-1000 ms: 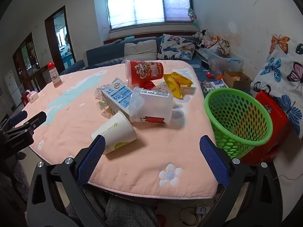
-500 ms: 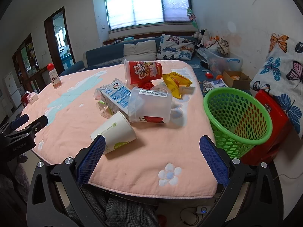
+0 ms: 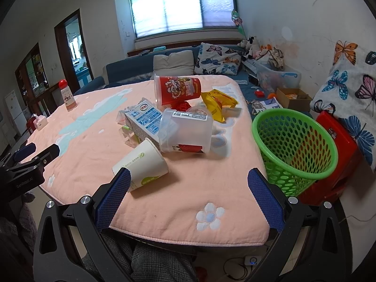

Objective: Collect trash

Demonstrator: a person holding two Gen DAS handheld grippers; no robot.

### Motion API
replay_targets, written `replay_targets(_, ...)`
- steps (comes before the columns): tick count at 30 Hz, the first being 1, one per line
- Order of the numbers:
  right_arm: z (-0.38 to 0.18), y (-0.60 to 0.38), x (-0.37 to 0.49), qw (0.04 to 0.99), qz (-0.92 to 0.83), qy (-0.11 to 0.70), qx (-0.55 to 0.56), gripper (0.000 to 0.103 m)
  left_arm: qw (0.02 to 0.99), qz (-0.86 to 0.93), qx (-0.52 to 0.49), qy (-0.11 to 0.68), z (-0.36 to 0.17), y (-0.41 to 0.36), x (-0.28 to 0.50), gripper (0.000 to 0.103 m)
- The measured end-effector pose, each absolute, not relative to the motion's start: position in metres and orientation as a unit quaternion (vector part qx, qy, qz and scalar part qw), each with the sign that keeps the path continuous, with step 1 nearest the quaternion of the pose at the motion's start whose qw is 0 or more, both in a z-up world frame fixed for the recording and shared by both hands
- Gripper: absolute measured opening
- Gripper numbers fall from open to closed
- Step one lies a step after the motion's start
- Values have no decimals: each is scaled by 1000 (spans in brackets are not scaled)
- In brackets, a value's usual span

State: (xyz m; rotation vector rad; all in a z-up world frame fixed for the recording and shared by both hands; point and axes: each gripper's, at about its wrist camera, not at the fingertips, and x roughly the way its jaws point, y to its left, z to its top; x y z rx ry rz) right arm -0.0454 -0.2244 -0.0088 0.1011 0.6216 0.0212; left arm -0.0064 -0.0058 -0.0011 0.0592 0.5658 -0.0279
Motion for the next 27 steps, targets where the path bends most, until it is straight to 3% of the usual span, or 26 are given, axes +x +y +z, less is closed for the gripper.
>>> replay_targets(27, -11, -222, -46, 950, 13, 307, 52, 98, 959, -10, 23, 283, -4, -1, -5, 97)
